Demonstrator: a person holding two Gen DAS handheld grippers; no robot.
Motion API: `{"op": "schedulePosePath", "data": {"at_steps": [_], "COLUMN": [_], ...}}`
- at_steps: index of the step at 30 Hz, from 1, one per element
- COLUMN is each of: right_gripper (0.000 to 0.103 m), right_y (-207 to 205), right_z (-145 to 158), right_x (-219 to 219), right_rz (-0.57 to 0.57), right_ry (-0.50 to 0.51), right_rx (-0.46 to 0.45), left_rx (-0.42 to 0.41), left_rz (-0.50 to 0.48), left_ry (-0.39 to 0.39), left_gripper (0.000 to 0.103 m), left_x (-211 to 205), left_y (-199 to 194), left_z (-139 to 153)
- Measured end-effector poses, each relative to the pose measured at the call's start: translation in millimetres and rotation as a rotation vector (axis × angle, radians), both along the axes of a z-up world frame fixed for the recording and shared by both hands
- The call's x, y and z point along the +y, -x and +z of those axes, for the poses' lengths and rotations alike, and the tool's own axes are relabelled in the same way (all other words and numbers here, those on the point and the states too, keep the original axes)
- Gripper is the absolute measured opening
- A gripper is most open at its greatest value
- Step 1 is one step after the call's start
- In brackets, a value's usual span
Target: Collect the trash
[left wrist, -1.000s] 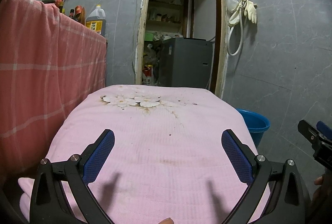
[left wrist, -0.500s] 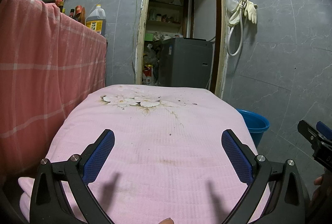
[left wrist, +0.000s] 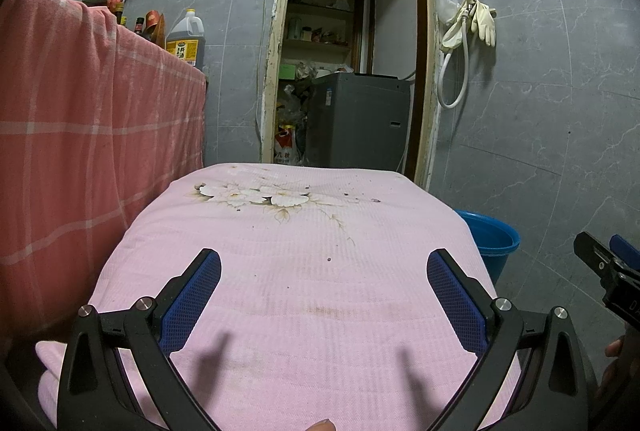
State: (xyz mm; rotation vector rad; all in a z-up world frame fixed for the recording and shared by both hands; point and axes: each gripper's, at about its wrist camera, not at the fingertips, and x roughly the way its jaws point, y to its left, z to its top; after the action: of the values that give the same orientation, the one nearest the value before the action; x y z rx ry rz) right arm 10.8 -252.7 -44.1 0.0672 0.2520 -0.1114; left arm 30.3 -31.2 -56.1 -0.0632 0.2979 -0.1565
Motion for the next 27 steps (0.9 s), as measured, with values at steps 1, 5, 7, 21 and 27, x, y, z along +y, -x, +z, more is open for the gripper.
{"op": "schedulePosePath", "data": {"at_steps": [1, 5, 7, 21, 27], "right_gripper": [0.103, 0.103, 0.103, 0.103, 0.103], "right_y": [0.0, 0.5, 0.6, 0.6, 0.7], "right_z": [0.0, 0.0, 0.0, -0.3, -0.3], "right_x": [-0.3, 1.2, 0.6, 0.5, 0.7], "right_rz": [0.0, -0.002, -0.002, -0.002, -0.002], "right_ry": [0.0, -0.001, -0.001, -0.003, -0.003], "right_rx": [0.0, -0.001, -0.002, -0.001, -0.002], "left_rx": [0.0, -0.002, -0.002, -0.002, -0.002], "left_rz": [0.0, 0.001, 0.0, 0.0, -0.001], "left_ry": [0.0, 0.002, 0.001, 0.001, 0.001], "left_gripper": [0.101, 0.101, 0.101, 0.101, 0.101], "left_x": [0.1, 0.8, 1.2, 2.0, 3.3], "left_y": [0.1, 0.6, 0.4, 0.8, 0.5], "left_z": [0.1, 0.5, 0.6, 0.4, 0.3]}}
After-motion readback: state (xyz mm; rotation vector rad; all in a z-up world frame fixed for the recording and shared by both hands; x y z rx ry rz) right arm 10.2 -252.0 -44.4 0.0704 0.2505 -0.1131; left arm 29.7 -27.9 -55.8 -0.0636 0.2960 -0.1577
